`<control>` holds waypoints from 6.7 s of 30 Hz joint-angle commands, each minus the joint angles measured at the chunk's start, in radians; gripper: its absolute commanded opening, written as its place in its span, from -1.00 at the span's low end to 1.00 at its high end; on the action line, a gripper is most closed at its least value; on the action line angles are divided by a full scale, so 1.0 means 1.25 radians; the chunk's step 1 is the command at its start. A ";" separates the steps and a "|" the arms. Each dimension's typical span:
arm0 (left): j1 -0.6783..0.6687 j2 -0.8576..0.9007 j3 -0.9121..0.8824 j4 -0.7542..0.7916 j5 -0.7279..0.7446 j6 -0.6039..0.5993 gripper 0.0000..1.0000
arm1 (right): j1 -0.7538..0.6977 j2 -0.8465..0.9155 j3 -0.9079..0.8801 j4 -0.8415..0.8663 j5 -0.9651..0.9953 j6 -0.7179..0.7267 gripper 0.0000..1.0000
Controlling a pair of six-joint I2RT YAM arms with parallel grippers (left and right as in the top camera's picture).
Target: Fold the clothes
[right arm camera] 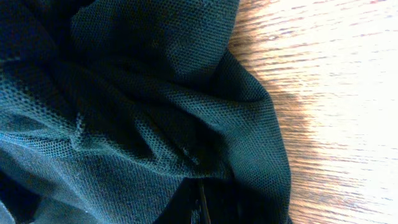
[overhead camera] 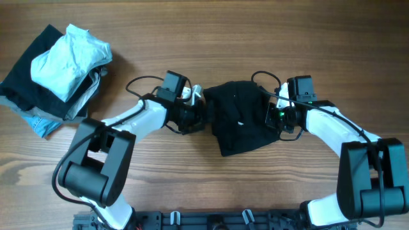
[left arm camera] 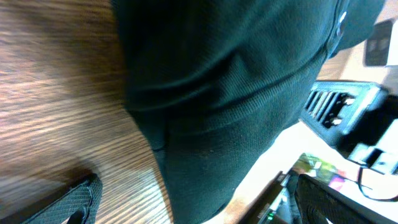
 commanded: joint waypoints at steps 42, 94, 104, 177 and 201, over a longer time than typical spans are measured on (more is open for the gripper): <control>0.851 -0.220 0.074 0.130 -0.044 0.141 0.59 | -0.012 -0.387 0.048 -0.232 -0.023 -0.020 -0.90; 0.587 -0.922 0.515 -0.895 -0.253 0.662 1.00 | -0.013 -0.843 0.244 -0.202 0.190 -0.302 1.00; 0.587 -0.922 0.515 -0.895 -0.253 0.662 1.00 | -0.013 -1.258 -0.263 -0.057 0.211 -0.301 0.99; 0.370 -1.469 -0.750 0.196 -0.157 0.598 1.00 | 0.025 -1.340 -0.537 0.089 0.208 -0.301 0.99; 0.370 -1.466 -0.750 0.196 -0.157 0.598 1.00 | 0.025 -1.340 -0.537 0.089 0.208 -0.301 0.99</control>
